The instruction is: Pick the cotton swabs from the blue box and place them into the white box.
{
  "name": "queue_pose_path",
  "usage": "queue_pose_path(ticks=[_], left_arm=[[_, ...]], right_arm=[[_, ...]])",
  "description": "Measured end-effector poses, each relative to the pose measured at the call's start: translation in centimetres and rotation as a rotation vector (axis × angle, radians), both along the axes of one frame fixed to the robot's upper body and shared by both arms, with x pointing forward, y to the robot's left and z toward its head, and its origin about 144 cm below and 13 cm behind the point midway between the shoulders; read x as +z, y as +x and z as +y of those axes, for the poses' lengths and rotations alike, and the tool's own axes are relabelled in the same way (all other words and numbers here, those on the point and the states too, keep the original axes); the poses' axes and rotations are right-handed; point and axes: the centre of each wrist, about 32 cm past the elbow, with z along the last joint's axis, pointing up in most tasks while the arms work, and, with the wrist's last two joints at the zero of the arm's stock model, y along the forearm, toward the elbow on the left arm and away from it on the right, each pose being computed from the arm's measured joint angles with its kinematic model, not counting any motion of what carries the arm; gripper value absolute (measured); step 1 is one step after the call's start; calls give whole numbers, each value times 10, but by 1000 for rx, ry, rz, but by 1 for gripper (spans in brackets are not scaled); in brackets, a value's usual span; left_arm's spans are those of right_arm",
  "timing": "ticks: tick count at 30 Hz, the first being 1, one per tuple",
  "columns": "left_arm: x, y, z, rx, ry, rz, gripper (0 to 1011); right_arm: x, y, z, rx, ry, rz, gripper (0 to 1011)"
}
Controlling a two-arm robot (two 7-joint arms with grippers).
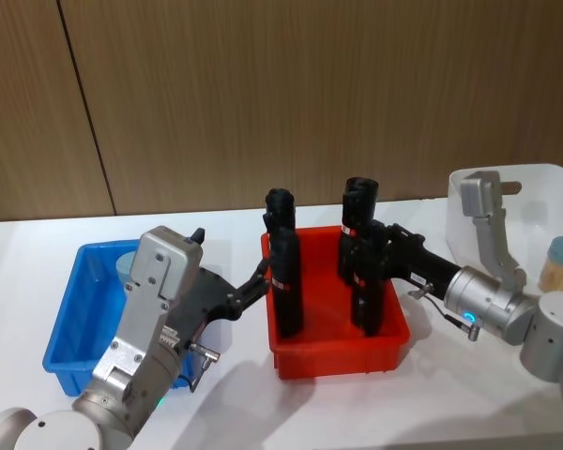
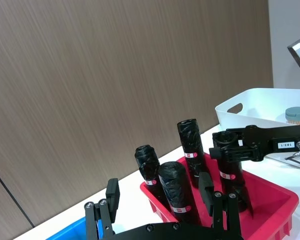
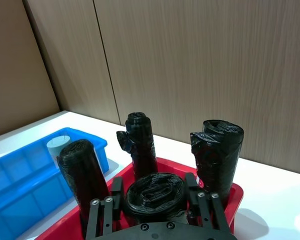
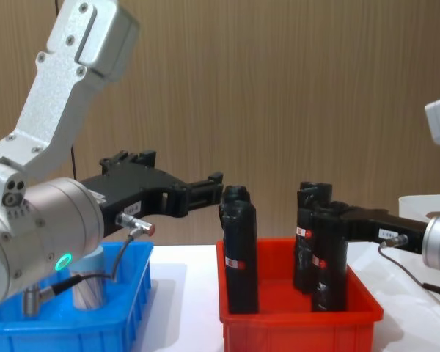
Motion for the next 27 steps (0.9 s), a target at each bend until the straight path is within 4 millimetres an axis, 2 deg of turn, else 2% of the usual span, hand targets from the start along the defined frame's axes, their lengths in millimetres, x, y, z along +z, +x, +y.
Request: queue_pose_path(ticks=[2, 3, 8, 19, 27], left_arm=[[0, 0, 0, 0, 0, 0, 1000], [0, 0, 0, 0, 0, 0, 1000], [0, 0, 0, 0, 0, 0, 1000], [0, 0, 0, 0, 0, 0, 1000], [0, 0, 0, 0, 0, 0, 1000]], right_arm=[[-1, 1, 0, 0, -6, 1, 751], [-1, 2, 1, -1, -7, 3, 692], [-2, 4, 2, 0, -15, 3, 555], [5, 7, 3, 1, -17, -28, 477], [28, -1, 1, -17, -2, -88, 431]])
